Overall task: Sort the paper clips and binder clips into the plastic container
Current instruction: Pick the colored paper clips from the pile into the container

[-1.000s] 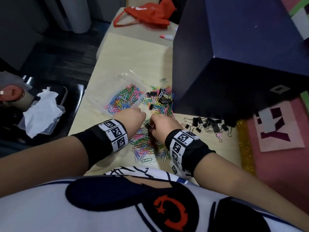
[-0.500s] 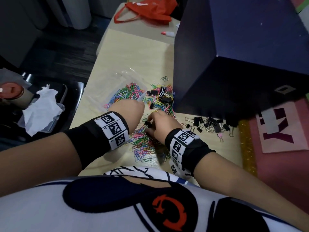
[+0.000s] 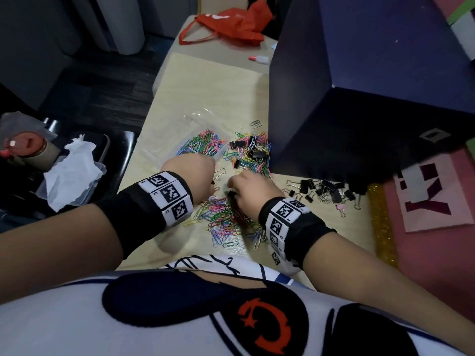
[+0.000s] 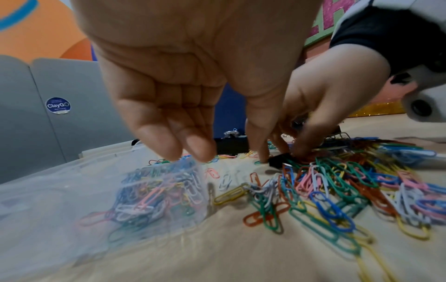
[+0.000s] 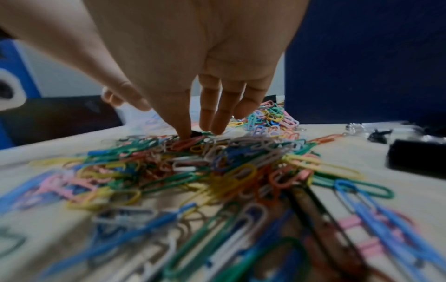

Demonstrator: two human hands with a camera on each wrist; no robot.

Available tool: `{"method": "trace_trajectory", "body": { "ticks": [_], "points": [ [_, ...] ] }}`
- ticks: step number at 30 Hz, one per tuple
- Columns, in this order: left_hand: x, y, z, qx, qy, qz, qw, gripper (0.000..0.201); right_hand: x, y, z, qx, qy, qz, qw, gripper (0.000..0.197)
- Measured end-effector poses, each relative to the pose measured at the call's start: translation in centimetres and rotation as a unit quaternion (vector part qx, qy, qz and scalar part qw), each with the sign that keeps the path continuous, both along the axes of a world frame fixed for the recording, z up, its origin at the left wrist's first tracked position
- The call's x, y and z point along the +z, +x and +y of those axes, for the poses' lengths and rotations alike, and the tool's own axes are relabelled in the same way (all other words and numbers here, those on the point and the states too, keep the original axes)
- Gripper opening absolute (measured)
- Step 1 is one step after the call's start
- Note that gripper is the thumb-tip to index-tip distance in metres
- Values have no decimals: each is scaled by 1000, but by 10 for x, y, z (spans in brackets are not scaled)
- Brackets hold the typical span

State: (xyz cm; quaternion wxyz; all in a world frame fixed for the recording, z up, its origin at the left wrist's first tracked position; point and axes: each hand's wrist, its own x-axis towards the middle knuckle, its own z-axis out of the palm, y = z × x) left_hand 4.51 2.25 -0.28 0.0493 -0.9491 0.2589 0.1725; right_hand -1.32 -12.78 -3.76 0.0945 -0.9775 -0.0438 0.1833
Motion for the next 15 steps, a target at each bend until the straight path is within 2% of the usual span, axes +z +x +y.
{"method": "trace_trajectory", "body": {
  "ticks": [2,4,12,15],
  "points": [
    [1,-2,0,2,-3,-1,1000,23,-1,-4,4,45,-8,23,999,40],
    [1,-4,1,6,-4,-1,1000,26,-1,-6,6,45,-20,23,999,39],
    [-3,-14,8,-6,7,6,1000,33,-3,-13,0,-54,30,-1,998,21],
    [-1,-18,3,-27,21,14,999,27,-1,-25,-11,-152,104,-48,982,9]
  ]
}}
